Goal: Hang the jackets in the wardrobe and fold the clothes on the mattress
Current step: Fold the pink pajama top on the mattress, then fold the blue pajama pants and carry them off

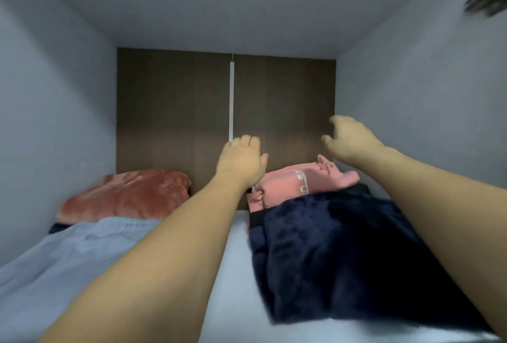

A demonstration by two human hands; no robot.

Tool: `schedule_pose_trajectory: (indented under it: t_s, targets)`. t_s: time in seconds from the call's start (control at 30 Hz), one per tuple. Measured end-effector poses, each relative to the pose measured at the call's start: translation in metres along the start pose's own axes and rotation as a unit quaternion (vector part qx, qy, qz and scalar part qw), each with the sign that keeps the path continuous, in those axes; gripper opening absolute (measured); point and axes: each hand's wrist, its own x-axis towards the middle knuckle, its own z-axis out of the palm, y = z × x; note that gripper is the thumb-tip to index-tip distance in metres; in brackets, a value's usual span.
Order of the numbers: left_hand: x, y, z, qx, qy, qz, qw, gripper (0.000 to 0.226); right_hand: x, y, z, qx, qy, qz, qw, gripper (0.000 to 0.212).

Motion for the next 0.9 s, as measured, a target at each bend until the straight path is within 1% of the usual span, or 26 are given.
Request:
schedule_pose_trajectory:
  t_s: [0.13,0.27,0.4,0.5,0.6,0.73,0.83,0.9]
  targets:
    - [-0.046,0.001,-0.047,-0.011,0.031,0.054,0.998,0.046,-0.081,-0.033,-0.046,0.0,0.021,-0.001,1.0,0.056]
    - [-0.089,0.008,-0.087,-0.034,0.078,0.11,0.99,0.047,-0.151,-0.059,-0.089,-0.026,0.022,-0.001,0.999,0.058]
    - [-0.125,0.027,-0.137,-0.045,0.123,0.155,0.979,0.051,-0.206,-0.068,-0.142,-0.059,0.019,-0.011,0.998,0.06]
    - [-0.143,0.054,-0.185,-0.076,0.153,0.181,0.969,0.056,-0.246,-0.068,-0.19,-0.061,0.053,0.003,0.997,0.06]
    - [-0.163,0.095,-0.233,-0.131,0.19,0.195,0.953,0.058,-0.29,-0.06,-0.236,-0.054,0.1,0.021,0.993,0.059]
    - [-0.2,0.169,-0.281,-0.18,0.243,0.228,0.926,0.059,-0.363,-0.029,-0.307,-0.076,0.136,0.025,0.987,0.055]
    - [-0.231,0.237,-0.313,-0.238,0.275,0.256,0.896,0.061,-0.425,0.005,-0.371,-0.095,0.187,0.034,0.977,0.053]
    - [-0.252,0.287,-0.334,-0.28,0.298,0.286,0.867,0.061,-0.467,0.032,-0.416,-0.128,0.203,0.039,0.97,0.053]
